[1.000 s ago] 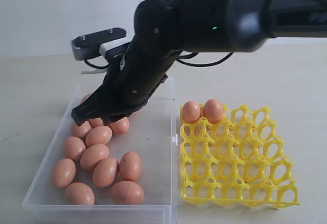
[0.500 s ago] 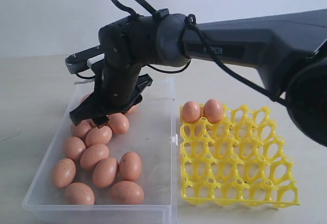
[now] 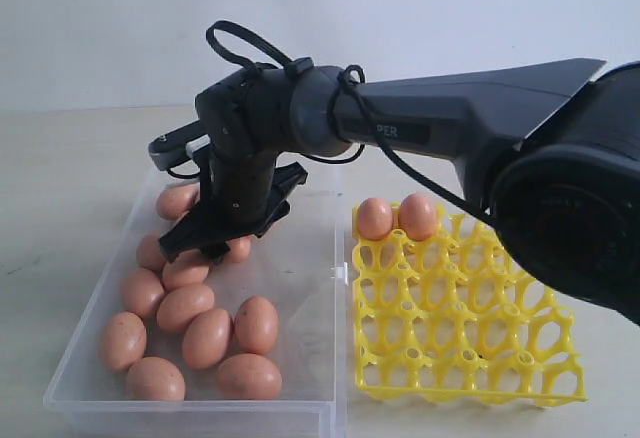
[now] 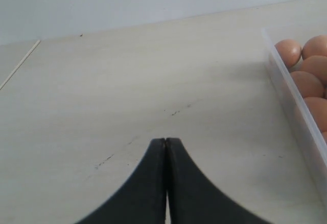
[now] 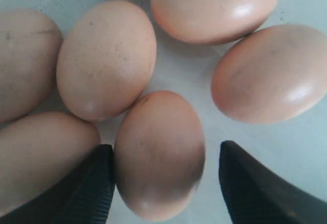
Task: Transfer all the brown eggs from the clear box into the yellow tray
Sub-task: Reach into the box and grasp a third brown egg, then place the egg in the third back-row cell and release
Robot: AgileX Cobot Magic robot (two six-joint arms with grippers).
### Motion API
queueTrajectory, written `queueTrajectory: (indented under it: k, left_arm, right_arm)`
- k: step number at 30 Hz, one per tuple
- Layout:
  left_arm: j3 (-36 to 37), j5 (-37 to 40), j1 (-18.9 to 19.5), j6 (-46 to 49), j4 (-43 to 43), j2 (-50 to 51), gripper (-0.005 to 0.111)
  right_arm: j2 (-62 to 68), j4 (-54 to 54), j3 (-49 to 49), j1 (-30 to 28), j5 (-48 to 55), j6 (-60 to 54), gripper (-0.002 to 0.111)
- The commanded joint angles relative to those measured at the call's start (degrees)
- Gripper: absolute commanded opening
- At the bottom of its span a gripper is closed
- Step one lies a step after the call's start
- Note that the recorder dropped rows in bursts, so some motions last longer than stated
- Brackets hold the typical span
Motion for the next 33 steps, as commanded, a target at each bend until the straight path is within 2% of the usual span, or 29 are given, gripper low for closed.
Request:
queueTrajectory:
  k: [1,3,5,6,9,10,12,16,21,24,28,33]
  left_arm:
    - [-0.2,-0.5,-0.3,-0.3,-0.1,-0.3,0.0]
    - [-0.2,-0.5,-0.3,-0.3,-0.1,-0.3,0.0]
    - [-0.2,-0.5,-0.3,-0.3,-0.1,-0.3,0.0]
    - [-0.2,-0.5,-0.3,-0.3,-0.1,-0.3,0.0]
    - [-0.2,-0.5,-0.3,-0.3,-0.1,-0.3,0.0]
    - [-0.2,-0.5,-0.3,-0.3,-0.1,-0.3,0.0]
    - [-0.2,-0.5,-0.3,-0.3,-0.1,-0.3,0.0]
    - [-0.2,-0.5,-0.3,-0.3,-0.1,-0.3,0.0]
    - [-0.2,-0.5,-0.3,-0.3,-0.1,-0.3,0.0]
    - [-0.2,-0.5,-0.3,-0.3,-0.1,-0.3,0.0]
    - [-0.2,-0.5,-0.3,-0.3,-0.1,-0.3,0.0]
    - [-0.2,-0.5,-0.3,-0.3,-0.1,-0.3,0.0]
  right_arm:
    - [1.2,-0.1,-0.4,-0.3,-1.6,0.0,0.058]
    - [1.4,0.0,-0.4,-0.3,-2.2,0.0,0.057]
    - [1.6,0.0,-0.4,-0.3,-2.3,0.0,0.048]
    - [1.6,0.0,-0.4,-0.3,-2.3,0.0,0.042]
    - [1.2,-0.2,-0.4,-0.3,-2.0,0.0,0.008]
    - [0.5,-0.2,-0.4,-0.3,-2.1,-0.1,0.001]
    - [-1.3,-0.5,0.5,-0.3,-4.0,-0.1,0.0]
    - [-8.7,-0.6,10.9,0.2,-20.8,-0.2,0.0]
    - [-21.2,-0.6,32.9,0.0,-49.0,-5.3,0.0]
    - [-27.4,0.2,44.7,-1.2,-60.7,-14.9,0.0]
    - [-34.2,6.3,55.2,-4.0,-68.0,-25.3,0.0]
    - [-41.4,9.0,65.2,-9.4,-72.3,-25.6,0.0]
